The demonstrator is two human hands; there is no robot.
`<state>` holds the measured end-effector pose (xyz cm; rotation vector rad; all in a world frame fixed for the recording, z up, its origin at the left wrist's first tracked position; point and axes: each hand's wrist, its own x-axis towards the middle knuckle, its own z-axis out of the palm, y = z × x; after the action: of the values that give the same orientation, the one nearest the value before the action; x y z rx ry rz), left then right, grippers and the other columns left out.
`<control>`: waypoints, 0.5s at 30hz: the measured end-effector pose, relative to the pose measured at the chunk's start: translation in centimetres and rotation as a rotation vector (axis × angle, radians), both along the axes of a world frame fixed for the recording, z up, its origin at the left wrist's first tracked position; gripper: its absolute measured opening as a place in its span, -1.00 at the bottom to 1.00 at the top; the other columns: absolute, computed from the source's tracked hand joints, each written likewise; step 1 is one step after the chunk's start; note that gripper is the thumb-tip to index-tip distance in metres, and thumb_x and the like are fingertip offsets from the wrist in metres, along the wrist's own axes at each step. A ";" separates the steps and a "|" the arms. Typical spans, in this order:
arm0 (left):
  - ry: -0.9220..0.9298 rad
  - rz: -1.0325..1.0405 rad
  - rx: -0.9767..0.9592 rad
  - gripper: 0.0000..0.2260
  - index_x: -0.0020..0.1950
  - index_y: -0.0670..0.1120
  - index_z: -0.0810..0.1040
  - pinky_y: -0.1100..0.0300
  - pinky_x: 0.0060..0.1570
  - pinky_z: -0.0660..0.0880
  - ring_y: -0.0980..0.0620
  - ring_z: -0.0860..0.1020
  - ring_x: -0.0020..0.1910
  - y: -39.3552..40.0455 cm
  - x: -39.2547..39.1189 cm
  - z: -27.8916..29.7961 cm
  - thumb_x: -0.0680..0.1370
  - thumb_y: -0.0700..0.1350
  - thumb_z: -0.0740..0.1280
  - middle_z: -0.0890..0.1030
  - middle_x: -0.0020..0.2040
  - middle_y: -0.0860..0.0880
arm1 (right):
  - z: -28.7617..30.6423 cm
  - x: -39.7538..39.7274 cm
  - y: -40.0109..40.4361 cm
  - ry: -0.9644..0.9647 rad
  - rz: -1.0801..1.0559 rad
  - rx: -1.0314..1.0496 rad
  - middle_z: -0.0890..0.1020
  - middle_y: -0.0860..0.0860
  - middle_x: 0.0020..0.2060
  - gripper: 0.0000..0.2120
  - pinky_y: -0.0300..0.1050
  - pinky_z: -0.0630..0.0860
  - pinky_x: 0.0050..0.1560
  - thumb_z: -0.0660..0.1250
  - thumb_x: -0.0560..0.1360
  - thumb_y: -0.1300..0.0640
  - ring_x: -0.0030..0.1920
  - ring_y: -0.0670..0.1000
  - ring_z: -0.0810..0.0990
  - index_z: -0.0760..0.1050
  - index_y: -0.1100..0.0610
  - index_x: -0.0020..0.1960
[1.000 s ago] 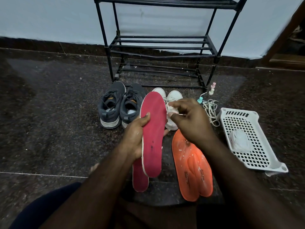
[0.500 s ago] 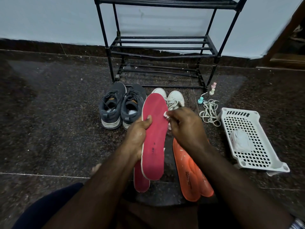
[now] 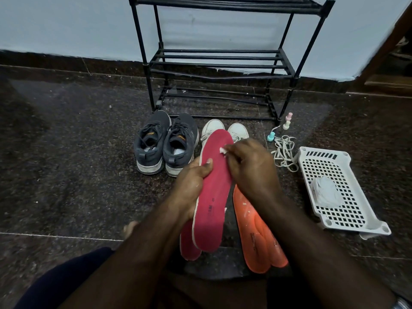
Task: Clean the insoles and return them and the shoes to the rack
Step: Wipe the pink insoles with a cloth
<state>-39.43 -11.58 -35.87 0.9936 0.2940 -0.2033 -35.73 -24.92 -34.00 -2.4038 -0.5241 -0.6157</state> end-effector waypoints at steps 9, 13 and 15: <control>-0.020 -0.052 -0.074 -0.75 0.31 -0.17 0.51 0.16 -0.36 0.60 0.00 0.63 -0.34 0.1 0.0 0.1 0.66 -0.27 0.17 0.66 -0.17 -0.12 | -0.3 -1.3 0.4 0.063 0.040 0.017 0.67 0.05 -0.14 -0.85 -0.11 0.52 0.00 0.41 0.45 0.24 -0.10 0.04 0.62 0.67 0.13 0.01; 0.030 -0.059 -0.033 -0.75 0.33 -0.15 0.51 0.01 -0.25 0.64 -0.15 0.64 -0.21 0.4 -0.2 -0.3 0.66 -0.20 0.22 0.66 -0.02 -0.25 | 0.7 0.3 -0.6 0.051 -0.084 0.082 0.65 0.05 -0.13 -0.86 -0.11 0.48 0.00 0.37 0.46 0.27 -0.07 0.04 0.59 0.63 0.15 -0.01; 0.030 -0.068 -0.072 -0.72 0.36 -0.12 0.49 -0.13 -0.08 0.62 -0.24 0.64 -0.11 0.5 0.0 -0.5 0.66 -0.20 0.22 0.63 0.10 -0.32 | 1.0 0.6 -1.2 0.062 -0.102 0.137 0.63 0.00 -0.11 -0.85 -0.20 0.45 -0.01 0.37 0.47 0.27 -0.06 -0.02 0.58 0.64 0.12 0.00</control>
<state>-39.43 -11.05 -36.36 0.9304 0.2784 -0.2889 -35.17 -26.10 -32.96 -2.3225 -0.3240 -0.5988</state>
